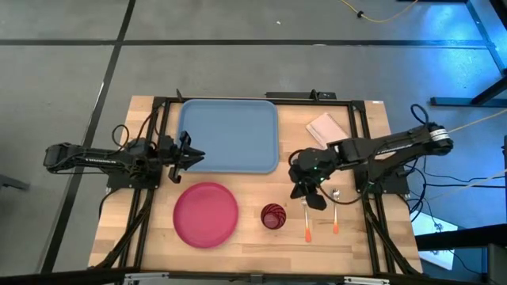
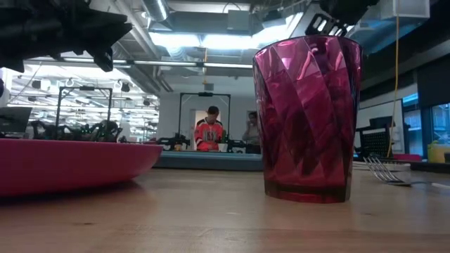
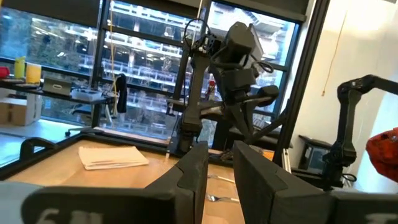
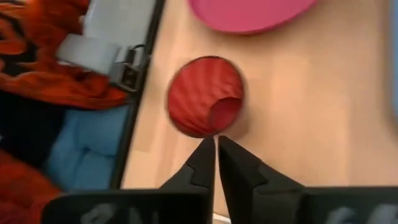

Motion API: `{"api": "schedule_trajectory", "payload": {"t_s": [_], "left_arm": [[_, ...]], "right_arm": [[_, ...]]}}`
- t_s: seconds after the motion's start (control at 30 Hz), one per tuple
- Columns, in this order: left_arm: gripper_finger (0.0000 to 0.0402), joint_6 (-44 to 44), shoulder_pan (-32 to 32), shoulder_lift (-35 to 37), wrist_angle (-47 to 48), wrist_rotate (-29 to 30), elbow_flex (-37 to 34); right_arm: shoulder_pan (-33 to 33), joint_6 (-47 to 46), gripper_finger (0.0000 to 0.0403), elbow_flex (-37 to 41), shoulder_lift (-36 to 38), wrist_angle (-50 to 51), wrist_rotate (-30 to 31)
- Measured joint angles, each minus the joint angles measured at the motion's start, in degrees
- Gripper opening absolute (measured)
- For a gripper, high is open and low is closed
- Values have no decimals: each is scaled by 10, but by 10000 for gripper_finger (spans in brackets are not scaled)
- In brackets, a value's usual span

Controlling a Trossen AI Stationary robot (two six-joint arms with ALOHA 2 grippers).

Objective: Pick and place plate/cup/fork/spoon on tray
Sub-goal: Put the red glass on the blue tray

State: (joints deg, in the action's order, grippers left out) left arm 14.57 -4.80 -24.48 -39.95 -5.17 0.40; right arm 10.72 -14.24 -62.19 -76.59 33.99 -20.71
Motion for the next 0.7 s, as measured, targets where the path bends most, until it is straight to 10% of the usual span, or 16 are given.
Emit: {"api": "schedule_trajectory", "payload": {"t_s": [0.7], "left_arm": [[69, -1, 0, 0, 20, 0, 0]], "right_arm": [[20, -21, 88, 0, -78, -94, -94]]}}
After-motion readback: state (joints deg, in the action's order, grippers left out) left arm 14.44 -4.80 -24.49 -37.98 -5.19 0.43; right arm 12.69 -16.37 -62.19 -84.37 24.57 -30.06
